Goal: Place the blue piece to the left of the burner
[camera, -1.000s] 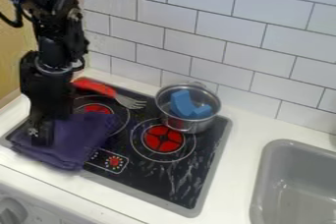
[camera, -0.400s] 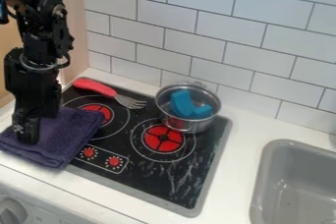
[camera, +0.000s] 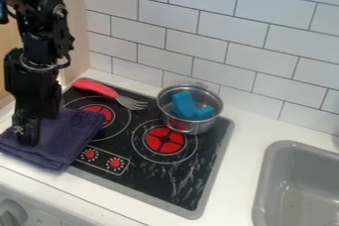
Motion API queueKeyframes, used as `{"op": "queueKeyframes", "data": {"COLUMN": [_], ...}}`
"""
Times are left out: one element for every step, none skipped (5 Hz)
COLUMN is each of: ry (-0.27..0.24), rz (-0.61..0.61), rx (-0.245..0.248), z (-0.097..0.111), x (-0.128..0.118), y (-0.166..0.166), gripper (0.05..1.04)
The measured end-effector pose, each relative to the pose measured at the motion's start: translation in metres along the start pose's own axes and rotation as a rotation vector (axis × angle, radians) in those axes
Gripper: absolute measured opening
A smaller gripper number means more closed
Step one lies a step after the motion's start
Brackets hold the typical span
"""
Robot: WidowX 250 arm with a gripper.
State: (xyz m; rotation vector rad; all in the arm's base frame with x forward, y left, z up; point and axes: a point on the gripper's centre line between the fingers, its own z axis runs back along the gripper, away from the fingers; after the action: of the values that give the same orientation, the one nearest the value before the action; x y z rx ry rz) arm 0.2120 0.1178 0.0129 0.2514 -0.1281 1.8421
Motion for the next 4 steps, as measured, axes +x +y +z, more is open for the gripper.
{"op": "queueKeyframes", "data": {"ry": [-0.031, -0.051, -0.081, -0.109], "rz": [-0.039, -0.058, -0.061, -0.07], "rx": [0.001, -0.045, -0.096, -0.181], "z": [0.006, 0.023, 0.046, 0.074], "x": [-0.004, -0.009, -0.01, -0.018], "y": [-0.002, -0.009, -0.011, -0.011], "gripper": [0.998, 0.998, 0.998, 0.998]}}
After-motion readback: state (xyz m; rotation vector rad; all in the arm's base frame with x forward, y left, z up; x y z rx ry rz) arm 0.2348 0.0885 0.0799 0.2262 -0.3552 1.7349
